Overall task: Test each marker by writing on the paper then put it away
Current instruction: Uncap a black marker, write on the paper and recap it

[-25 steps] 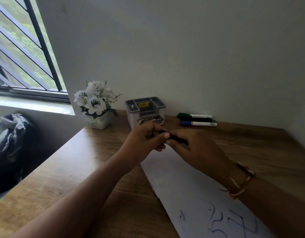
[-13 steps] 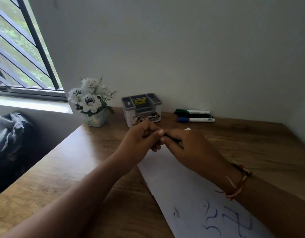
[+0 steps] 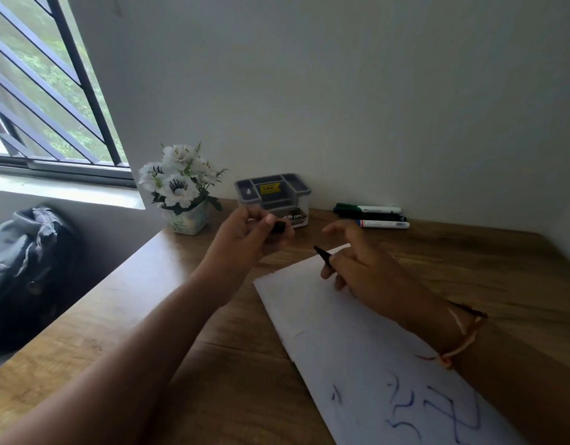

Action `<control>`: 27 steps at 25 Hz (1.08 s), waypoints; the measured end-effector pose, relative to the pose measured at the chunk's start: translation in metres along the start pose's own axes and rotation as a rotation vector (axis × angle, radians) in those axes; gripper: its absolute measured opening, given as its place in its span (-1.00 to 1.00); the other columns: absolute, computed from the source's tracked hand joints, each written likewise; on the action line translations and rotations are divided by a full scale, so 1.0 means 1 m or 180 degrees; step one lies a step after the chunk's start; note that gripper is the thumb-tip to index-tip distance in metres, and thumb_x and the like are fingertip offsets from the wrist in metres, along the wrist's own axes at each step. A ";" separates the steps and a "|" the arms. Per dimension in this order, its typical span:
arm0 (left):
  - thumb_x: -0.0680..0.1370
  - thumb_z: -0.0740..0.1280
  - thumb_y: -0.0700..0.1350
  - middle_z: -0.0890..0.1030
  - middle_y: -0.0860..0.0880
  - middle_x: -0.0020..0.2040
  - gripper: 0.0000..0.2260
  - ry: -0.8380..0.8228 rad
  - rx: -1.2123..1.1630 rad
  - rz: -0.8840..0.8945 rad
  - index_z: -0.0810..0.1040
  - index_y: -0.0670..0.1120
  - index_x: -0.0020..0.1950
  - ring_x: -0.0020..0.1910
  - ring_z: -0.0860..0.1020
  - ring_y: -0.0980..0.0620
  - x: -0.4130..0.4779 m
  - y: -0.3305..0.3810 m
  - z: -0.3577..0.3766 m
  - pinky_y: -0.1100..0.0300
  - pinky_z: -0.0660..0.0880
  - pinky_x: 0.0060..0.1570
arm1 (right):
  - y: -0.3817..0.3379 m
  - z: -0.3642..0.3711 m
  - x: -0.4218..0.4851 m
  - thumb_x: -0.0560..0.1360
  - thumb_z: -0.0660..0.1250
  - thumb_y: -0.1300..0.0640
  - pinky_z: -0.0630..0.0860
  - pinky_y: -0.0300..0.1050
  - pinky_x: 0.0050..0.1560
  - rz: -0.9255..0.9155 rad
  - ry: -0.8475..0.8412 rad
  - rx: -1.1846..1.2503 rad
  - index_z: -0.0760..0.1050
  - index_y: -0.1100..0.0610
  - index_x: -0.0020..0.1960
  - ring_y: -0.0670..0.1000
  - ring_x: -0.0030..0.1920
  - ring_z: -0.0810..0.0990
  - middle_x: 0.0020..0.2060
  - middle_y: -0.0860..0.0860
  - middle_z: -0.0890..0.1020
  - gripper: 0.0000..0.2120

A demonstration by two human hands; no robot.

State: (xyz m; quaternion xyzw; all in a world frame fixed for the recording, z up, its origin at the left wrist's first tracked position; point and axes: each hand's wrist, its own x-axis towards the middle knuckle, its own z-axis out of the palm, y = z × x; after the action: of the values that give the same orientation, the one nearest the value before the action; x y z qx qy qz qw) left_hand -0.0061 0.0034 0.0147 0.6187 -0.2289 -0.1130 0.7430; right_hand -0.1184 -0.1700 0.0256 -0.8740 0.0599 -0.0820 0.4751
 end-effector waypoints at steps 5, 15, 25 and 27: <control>0.64 0.17 -0.24 0.59 -0.10 -0.15 -0.85 -0.0036 0.1343 -0.0197 0.53 -0.15 0.01 -0.20 0.56 -0.04 0.007 -0.002 -0.014 0.13 0.53 -0.20 | -0.006 0.001 -0.002 0.63 0.09 0.21 0.61 -0.21 -0.25 0.0465 -0.0315 0.1189 0.61 0.07 0.02 -0.07 -0.22 0.70 -0.10 0.12 0.71 -0.70; 0.49 0.46 0.03 0.65 0.13 -0.10 -0.91 -0.1369 0.3591 -0.0188 0.68 0.05 -0.07 -0.10 0.58 0.21 0.012 0.000 -0.035 0.18 0.55 0.01 | -0.001 0.013 -0.002 0.57 0.26 0.13 0.63 -0.16 -0.20 0.0057 -0.0198 0.0902 0.50 0.08 0.06 0.02 -0.09 0.71 -0.14 0.06 0.71 -0.91; 0.48 0.49 -0.03 0.72 0.02 -0.05 -0.90 -0.1833 0.3316 -0.0760 0.72 0.04 -0.01 -0.09 0.66 -0.08 0.006 0.008 -0.041 0.03 0.63 -0.05 | 0.013 0.029 -0.007 0.48 0.37 -0.06 0.32 -0.54 -0.18 -0.1047 -0.0702 -0.1733 0.45 -0.08 0.13 -0.25 -0.22 0.43 -0.12 -0.18 0.49 -0.75; 0.49 0.48 -0.03 0.72 0.03 -0.06 -0.90 -0.1846 0.3274 -0.0791 0.71 0.05 -0.01 -0.19 0.63 0.01 0.007 0.007 -0.042 0.12 0.61 -0.11 | 0.022 0.038 -0.011 0.51 0.31 -0.09 0.28 -0.51 -0.11 -0.1204 -0.0542 -0.1860 0.46 -0.10 0.18 -0.23 -0.14 0.42 -0.02 -0.12 0.55 -0.74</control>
State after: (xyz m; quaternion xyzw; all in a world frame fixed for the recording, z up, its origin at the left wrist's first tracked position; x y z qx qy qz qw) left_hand 0.0195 0.0385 0.0179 0.8647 -0.3735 -0.2378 0.2369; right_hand -0.1227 -0.1487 -0.0136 -0.9723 -0.1219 -0.0748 0.1849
